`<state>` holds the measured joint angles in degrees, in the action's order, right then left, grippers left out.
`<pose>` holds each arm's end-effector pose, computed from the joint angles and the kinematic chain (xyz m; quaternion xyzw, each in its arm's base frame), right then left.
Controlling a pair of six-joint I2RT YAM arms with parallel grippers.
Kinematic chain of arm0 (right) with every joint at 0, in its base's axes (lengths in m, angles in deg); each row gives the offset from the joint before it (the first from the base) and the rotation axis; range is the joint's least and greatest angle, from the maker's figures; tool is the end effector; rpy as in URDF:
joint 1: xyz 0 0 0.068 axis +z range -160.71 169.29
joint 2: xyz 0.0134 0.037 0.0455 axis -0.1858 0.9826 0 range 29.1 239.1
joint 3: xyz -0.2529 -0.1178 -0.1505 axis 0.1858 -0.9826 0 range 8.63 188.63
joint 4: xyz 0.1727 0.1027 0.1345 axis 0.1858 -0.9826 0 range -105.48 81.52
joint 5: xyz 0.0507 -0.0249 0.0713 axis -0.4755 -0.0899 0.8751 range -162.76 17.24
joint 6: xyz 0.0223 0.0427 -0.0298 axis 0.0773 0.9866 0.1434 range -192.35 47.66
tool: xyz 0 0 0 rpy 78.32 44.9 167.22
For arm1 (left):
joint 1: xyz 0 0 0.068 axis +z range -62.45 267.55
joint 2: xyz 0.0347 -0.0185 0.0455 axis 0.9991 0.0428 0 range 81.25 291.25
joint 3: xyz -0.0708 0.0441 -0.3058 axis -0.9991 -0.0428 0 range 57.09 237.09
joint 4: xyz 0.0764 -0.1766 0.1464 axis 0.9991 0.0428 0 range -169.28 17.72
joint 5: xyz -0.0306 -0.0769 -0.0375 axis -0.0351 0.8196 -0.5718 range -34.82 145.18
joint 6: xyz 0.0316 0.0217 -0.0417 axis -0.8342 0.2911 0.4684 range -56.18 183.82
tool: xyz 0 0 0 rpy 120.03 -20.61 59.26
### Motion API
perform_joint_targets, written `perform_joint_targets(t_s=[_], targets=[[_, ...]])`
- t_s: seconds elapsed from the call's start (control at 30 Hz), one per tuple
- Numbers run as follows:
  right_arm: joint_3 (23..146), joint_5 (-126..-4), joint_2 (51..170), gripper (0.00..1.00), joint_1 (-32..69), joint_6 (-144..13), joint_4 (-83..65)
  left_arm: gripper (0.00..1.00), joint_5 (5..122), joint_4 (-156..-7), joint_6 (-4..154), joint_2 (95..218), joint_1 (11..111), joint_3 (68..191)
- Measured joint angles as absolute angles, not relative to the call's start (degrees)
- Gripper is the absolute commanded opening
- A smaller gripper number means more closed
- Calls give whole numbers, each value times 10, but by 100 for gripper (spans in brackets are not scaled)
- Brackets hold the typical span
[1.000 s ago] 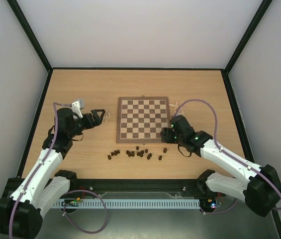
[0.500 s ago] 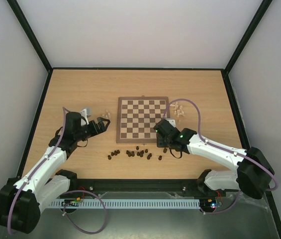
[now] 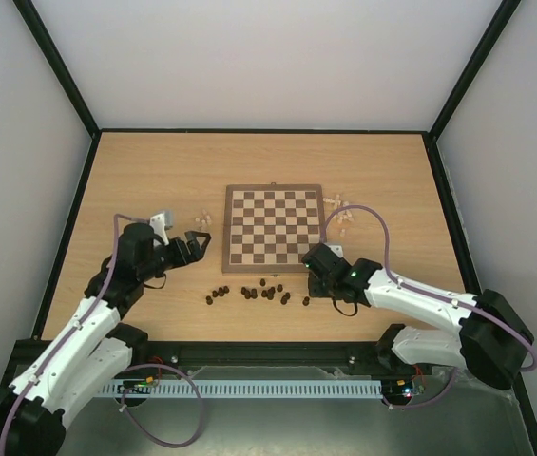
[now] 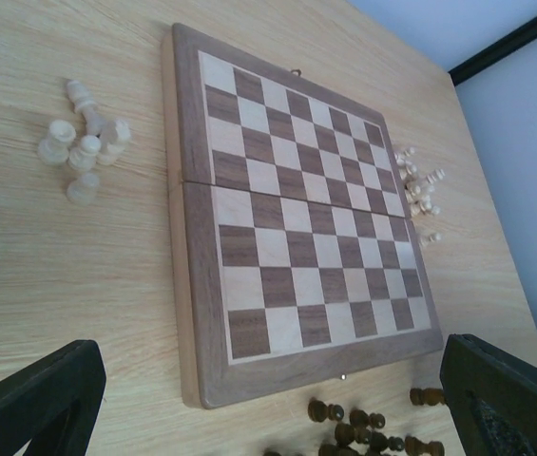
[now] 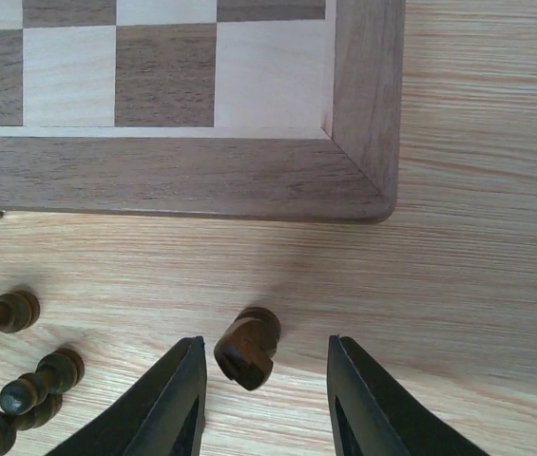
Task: Set up the chess pieces on the board
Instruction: Pick up the chess piece at the center of the board.
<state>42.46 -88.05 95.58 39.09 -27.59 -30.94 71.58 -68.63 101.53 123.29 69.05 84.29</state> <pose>0.1251 0.1320 0.2349 -0.0018 0.9464 0.1322 0.2948 0.1131 -0.0497 0.2732 -0.0647 0.8380 -0.3552 0.4091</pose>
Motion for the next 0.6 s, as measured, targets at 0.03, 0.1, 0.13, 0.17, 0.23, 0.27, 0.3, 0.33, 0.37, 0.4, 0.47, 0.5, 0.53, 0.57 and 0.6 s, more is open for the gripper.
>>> perform_joint_targets(t_s=[0.03,0.1,0.13,0.17,0.23,0.27,0.3,0.33,0.37,0.4,0.47,0.5,0.53,0.57,0.6], targets=[[425,-879,959,35,391,-276,-307,100,711,-682,1015,1228,682,842],[425,-875,966,35,391,-277,-303,100,701,-675,1015,1224,670,842],[425,-872,970,35,391,-277,-300,100,697,-672,1015,1224,665,842],[425,-870,974,35,391,-278,-298,100,694,-669,1015,1224,661,842],[425,-866,979,33,391,-280,-294,99,685,-664,1015,1224,652,842],[425,-864,981,29,391,-281,-291,100,681,-662,1015,1224,647,842],[425,-862,984,26,391,-282,-290,100,675,-660,1016,1224,642,842],[425,-861,986,24,391,-284,-288,100,670,-658,1016,1224,639,842],[425,-859,989,21,391,-284,-287,100,666,-655,1017,1222,634,842],[425,-858,992,16,391,-285,-285,99,663,-653,1018,1221,631,842],[425,-856,999,7,391,-286,-283,100,656,-648,1018,1217,627,842],[425,-857,1001,5,391,-288,-281,100,654,-646,1019,1216,626,842],[425,-856,1002,3,391,-289,-279,100,652,-645,1020,1215,625,842],[427,-858,1002,2,391,-289,-278,100,651,-645,1020,1214,624,842],[429,-858,1002,1,391,-288,-279,100,650,-644,1020,1214,623,842]])
